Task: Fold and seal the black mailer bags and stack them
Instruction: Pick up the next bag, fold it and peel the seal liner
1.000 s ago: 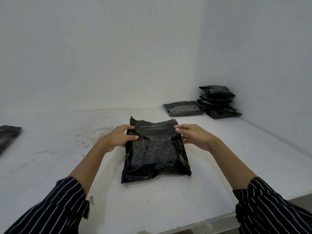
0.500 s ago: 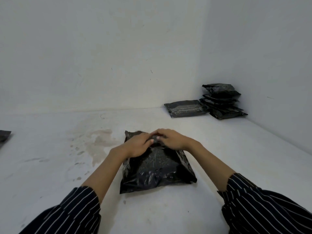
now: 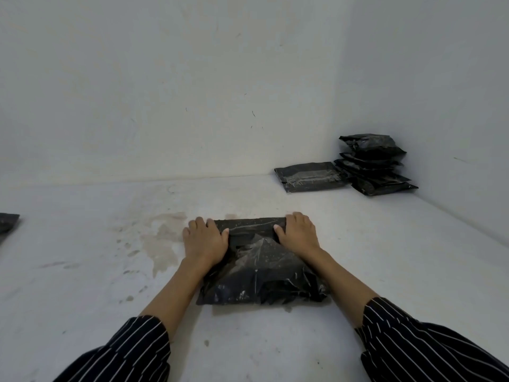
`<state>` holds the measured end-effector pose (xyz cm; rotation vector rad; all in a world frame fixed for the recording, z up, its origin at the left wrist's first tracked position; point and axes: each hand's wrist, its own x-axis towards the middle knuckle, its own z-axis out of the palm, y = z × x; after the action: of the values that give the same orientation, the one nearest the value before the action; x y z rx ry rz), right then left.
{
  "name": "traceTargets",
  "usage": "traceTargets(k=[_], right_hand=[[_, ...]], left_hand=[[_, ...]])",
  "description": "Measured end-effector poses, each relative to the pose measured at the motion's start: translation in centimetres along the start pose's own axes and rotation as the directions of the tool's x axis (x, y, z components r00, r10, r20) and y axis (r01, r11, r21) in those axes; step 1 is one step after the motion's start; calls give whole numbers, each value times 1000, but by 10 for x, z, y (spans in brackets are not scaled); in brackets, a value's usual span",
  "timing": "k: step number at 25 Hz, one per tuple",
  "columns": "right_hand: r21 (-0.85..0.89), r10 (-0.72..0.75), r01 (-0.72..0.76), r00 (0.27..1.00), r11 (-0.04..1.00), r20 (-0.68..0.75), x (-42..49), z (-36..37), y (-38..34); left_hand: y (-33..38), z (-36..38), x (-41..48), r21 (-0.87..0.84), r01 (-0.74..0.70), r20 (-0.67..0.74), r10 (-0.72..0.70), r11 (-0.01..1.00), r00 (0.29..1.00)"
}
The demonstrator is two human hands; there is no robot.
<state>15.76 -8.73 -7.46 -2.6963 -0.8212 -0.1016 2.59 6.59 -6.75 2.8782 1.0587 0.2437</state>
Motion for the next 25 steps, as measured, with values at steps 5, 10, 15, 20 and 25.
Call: traceTargets(k=[5,10,15,20,25], right_hand=[[102,217,-209,973,973,-82,8,-13,0],[383,285,-290,956,877,71,23,-23,2],[665,184,-225,974,712,132,8,-57,6],[795,86,-278,957,539,276,-15,-82,6],[882,9,-278,955,382,297,-43,-91,7]], left_hand=[[-1,-12,6,-317,137,-55,-162,938,985],[-15,-24,25,-668,223,145,-170,710,975],[-23,-47,15,-820,231,209,-101,524,973],[-27,-69,-9,-896,249,306,104,367,946],[-40,-69,-29,-922,119,193,172,368,966]])
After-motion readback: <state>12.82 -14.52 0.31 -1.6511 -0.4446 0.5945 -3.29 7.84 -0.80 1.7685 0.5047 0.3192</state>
